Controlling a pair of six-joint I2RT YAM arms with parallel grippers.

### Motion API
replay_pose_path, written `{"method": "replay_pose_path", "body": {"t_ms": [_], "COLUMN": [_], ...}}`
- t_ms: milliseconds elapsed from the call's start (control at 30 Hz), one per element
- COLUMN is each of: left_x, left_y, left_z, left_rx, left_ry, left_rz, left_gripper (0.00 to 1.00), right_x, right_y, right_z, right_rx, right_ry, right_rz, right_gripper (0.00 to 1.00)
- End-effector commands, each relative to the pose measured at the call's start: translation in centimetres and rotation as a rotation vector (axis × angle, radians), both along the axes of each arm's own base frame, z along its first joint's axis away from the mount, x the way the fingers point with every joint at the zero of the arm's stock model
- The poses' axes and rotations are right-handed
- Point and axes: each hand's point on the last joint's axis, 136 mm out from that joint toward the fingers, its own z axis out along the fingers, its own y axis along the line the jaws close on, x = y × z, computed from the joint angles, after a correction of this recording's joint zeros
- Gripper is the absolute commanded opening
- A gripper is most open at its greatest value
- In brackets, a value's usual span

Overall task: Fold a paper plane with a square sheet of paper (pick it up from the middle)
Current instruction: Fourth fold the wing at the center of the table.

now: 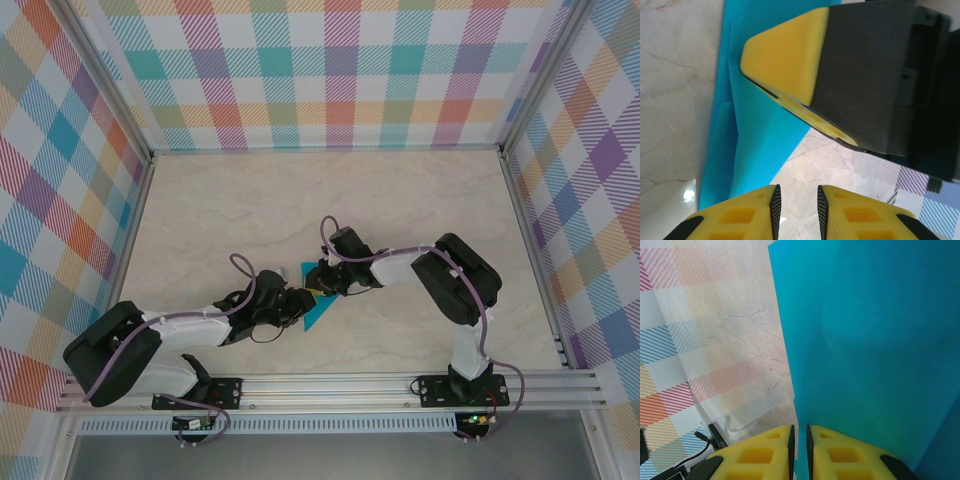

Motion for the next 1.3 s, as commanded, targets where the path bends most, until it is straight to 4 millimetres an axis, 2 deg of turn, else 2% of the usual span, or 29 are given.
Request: {"method": "replay_pose_path", "body": {"t_ms": [0,133,233,400,567,700,900,1000,1100,1267], "left_x": [0.4,-0.4,-1.7,-4.5,-6.1,-5.6,-3.3,-2.3,-1.5,-0.8], "left_y": [-1.2,-1.3,-1.1,2.1,4.2,3.7,1.3,0.1,-0.9,-2.1], "left_z": [0.5,-1.6,-3.1,-6.0,-6.7,-4.7,0.7,2.6,3.4,2.4], "left_rx": [-0.05,-0.039,-0.009,0.143,0.199,0.156,0.049,-0.011,-0.045,-0.044], "left_ry": [-0.002,0.066,0.114,0.209,0.23,0.166,0.011,-0.038,-0.064,-0.051], "left_rz": [0.009,0.003,-0.008,0.023,0.021,0.006,-0.017,-0.018,-0.02,-0.027], "left_gripper": [0.27,0.27,0.27,0.27,0.27,0.28,0.28,0.29,0.29,0.29], "right_x": [-2.6,-2.7,-2.7,-2.8,-2.8,-2.8,-2.8,-2.8,-2.8,-2.8], "right_y": [-2.8,-2.9,-3.0,-3.1,-3.1,-3.0,-3.1,-3.1,-3.1,-3.0], "right_z": [-5.4,-5.5,-5.5,-5.6,-5.7,-5.5,-5.5,-5.5,-5.5,-5.5], "right_rx": [-0.175,-0.177,-0.179,-0.182,-0.184,-0.181,-0.183,-0.183,-0.183,-0.181], "right_ry": [0.127,0.128,0.129,0.129,0.133,0.131,0.132,0.131,0.133,0.133], "right_rz": [-0.008,-0.008,-0.009,-0.011,-0.011,-0.012,-0.012,-0.012,-0.013,-0.01], "right_gripper": [0.17,0.17,0.17,0.17,0.17,0.17,0.17,0.17,0.17,0.18]}}
